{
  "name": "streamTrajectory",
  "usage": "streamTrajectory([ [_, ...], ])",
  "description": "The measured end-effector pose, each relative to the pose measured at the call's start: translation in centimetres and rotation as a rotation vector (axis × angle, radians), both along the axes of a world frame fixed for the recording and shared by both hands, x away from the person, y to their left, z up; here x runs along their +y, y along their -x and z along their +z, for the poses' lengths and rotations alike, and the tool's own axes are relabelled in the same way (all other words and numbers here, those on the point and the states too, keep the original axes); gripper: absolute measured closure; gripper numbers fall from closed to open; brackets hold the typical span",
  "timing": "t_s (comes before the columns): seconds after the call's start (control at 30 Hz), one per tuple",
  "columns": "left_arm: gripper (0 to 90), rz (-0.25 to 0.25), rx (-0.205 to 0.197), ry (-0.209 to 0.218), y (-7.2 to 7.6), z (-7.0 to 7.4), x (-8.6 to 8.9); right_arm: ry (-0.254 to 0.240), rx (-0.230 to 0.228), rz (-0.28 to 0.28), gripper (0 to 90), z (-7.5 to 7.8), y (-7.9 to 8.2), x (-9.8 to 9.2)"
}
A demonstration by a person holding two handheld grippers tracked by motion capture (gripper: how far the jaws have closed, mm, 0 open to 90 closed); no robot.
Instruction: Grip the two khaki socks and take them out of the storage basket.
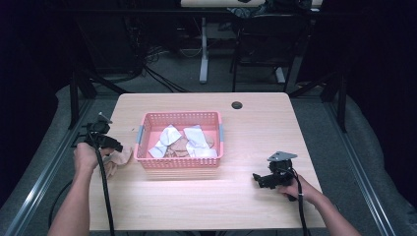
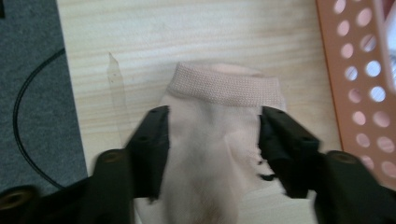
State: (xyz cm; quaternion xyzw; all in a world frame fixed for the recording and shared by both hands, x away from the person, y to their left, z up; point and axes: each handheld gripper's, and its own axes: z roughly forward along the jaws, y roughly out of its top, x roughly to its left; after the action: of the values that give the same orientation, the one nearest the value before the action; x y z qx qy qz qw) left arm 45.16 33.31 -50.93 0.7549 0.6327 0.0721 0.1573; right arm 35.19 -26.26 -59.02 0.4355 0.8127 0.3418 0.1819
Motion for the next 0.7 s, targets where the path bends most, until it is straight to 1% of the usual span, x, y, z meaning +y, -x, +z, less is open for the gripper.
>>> streamTrajectory([
  [0.1, 28.3, -0.003, -0.030, -0.006, 0.6, 0.7, 0.2, 0.002, 0.000, 0.002, 0.0, 0.0, 0.0, 0.0],
  [0.17, 22.0, 0.002, -0.052, 0.005, 1.2, 1.2, 0.4, 0.002, 0.000, 0.002, 0.0, 0.0, 0.0, 0.0],
  [0.23, 18.3, 0.009, -0.068, 0.014, 1.9, 1.6, 0.6, 0.002, 0.000, 0.002, 0.0, 0.0, 0.0, 0.0],
  [0.3, 15.3, 0.007, -0.075, 0.027, 2.7, 2.1, 0.9, 0.003, 0.002, 0.001, 0.0, 0.0, 0.0, 0.0],
  [0.4, 14.4, -0.001, -0.094, 0.020, 4.0, 2.8, 1.1, 0.004, 0.003, -0.002, 0.0, 0.0, 0.1, 0.0],
  [0.47, 14.1, -0.010, -0.089, 0.019, 4.9, 3.0, 1.2, 0.004, 0.004, -0.002, 0.0, 0.0, 0.1, 0.0],
  [0.57, 12.6, -0.019, -0.087, 0.016, 6.1, 3.0, 1.3, 0.004, 0.003, -0.002, 0.0, 0.0, 0.1, 0.0],
  [0.6, 12.2, -0.016, -0.093, 0.015, 6.5, 3.0, 1.3, 0.004, 0.002, -0.002, 0.0, 0.0, 0.1, 0.0],
  [0.67, 11.8, -0.020, -0.093, 0.017, 7.3, 2.8, 1.3, 0.003, 0.001, -0.004, 0.0, 0.0, 0.1, 0.0],
  [0.7, 11.2, -0.020, -0.101, 0.018, 7.8, 2.6, 1.4, 0.004, 0.002, -0.004, 0.0, 0.0, 0.1, 0.0],
])
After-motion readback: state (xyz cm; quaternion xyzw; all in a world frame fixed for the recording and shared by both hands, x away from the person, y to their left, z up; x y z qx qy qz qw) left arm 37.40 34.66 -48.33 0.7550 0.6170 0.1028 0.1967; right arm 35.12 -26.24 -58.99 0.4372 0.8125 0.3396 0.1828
